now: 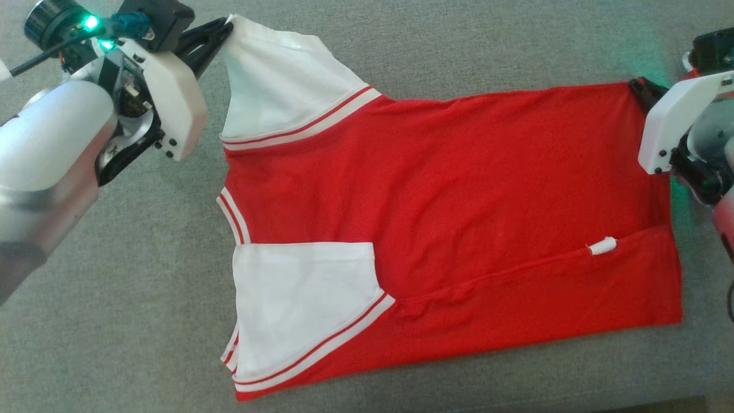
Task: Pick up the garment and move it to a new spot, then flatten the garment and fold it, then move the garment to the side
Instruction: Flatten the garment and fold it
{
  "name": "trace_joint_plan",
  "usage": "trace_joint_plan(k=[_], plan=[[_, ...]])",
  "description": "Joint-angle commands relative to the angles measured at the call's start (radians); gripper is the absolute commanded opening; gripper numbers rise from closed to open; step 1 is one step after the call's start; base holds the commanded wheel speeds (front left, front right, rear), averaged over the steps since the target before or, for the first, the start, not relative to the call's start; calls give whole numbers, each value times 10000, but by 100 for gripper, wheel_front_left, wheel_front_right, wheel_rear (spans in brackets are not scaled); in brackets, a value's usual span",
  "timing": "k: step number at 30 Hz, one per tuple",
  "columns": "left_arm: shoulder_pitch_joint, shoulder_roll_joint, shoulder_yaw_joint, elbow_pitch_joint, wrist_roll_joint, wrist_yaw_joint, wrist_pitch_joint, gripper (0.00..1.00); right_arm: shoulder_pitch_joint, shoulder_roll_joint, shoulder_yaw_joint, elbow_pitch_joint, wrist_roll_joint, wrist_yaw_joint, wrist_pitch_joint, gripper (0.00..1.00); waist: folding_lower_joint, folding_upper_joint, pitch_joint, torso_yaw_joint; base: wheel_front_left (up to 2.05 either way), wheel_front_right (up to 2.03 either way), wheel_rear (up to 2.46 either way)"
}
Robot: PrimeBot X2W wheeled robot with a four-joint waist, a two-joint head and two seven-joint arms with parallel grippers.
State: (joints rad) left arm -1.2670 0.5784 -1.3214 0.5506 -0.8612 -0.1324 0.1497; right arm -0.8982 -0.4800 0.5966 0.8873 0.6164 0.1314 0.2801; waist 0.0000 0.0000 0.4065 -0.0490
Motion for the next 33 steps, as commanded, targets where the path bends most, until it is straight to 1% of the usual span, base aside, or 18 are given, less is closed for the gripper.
trace_joint_plan(k=[1, 5, 8, 12, 16, 20, 26, 31, 33], plan=[[-668, 399, 413, -76, 75, 17, -39, 0, -117, -209, 156, -78, 78, -7, -114, 0, 0, 0, 17, 6, 0, 0, 0], [-750, 460, 413, 64, 214, 17, -237, 0, -341, -254, 392, -69, 208, -7, -353, 0, 0, 0, 40, 2, 0, 0, 0], [-864, 459, 413, 262, 383, 17, -610, 0, -544, -352, 493, -128, 388, -7, -658, 0, 0, 0, 38, -2, 0, 0, 0], [-1160, 407, 448, 777, 620, 17, -1461, 0, -844, -472, 537, -231, 721, -7, -1153, 0, 0, 0, 5, -21, 0, 0, 0], [-1536, 262, 641, 1356, 922, 62, -2553, 0, -1167, -581, 473, -309, 991, -7, -1831, 0, 0, 0, -64, -44, 0, 0, 0], [-1679, 81, 801, 1874, 937, 109, -3224, 0, -1306, -755, 555, -332, 1270, -7, -2248, 0, 0, 0, -242, 13, 0, 0, 0], [-1060, -161, 731, 2069, 513, 41, -3529, 0, -776, -1056, 860, -569, 1926, -7, -2448, 0, 0, 0, -628, 250, 0, 0, 0], [-104, 95, 631, 1516, 591, 50, -3856, 0, 174, -1321, 950, -800, 2352, -7, -2810, 0, 0, 0, -1071, 534, 0, 0, 0], [330, 240, 674, 1145, 561, 225, -3955, 0, 553, -1423, 933, -889, 2462, -7, -2909, 0, 0, 0, -1231, 631, 0, 0, 0]])
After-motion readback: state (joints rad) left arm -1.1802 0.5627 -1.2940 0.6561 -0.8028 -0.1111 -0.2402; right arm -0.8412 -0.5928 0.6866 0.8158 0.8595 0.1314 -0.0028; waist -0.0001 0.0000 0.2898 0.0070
